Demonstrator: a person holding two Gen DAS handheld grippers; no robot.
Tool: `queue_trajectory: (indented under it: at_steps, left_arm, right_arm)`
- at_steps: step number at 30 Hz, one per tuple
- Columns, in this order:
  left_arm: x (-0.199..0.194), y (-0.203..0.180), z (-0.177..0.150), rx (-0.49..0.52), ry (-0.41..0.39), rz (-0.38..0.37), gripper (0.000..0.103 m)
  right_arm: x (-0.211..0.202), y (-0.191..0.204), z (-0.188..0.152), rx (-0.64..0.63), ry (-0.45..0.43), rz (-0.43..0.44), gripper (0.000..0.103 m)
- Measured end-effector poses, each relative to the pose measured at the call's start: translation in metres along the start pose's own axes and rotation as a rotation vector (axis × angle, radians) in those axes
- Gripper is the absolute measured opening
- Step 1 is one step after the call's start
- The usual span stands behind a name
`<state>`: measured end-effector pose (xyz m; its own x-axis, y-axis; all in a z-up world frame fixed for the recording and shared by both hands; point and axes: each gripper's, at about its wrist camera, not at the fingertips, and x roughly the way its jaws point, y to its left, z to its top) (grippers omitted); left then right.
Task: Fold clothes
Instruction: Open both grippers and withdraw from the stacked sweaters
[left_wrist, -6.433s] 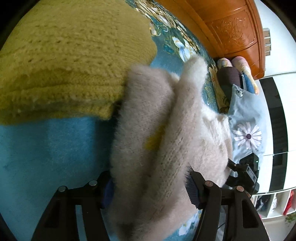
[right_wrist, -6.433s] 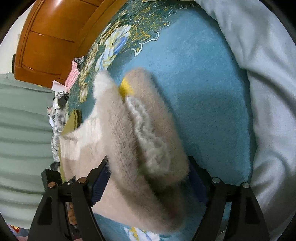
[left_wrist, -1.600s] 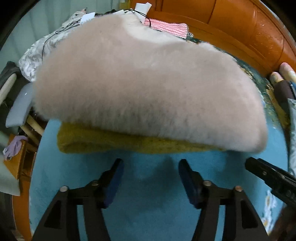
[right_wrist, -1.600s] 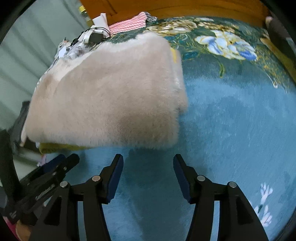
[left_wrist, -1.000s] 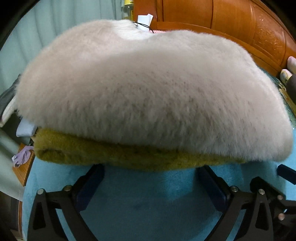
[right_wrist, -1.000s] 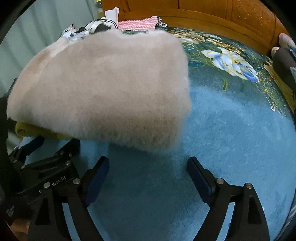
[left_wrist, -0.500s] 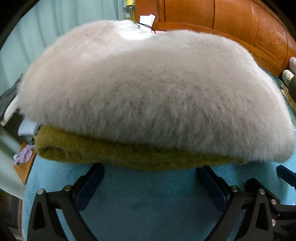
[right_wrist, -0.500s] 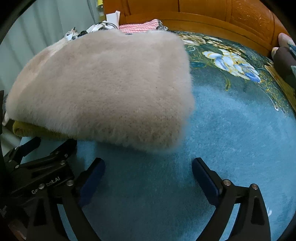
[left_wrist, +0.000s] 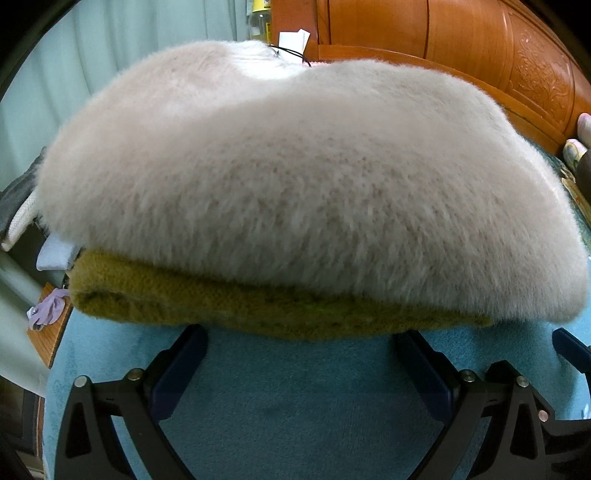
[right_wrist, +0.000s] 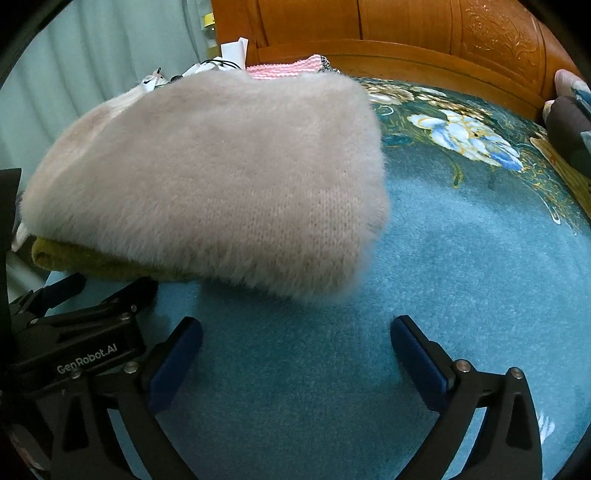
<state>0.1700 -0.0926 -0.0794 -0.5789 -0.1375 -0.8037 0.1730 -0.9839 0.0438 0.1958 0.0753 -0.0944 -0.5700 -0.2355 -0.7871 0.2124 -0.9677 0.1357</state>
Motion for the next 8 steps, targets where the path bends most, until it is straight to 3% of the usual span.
queue_trajectory:
  at_steps: [8]
  left_arm:
    - [-0.0018, -0.0054, 0.0045, 0.006, -0.003, 0.009, 0.103]
  right_arm:
    - [-0.0012, -0.0008, -0.0022, -0.001, -0.003, 0.004, 0.103]
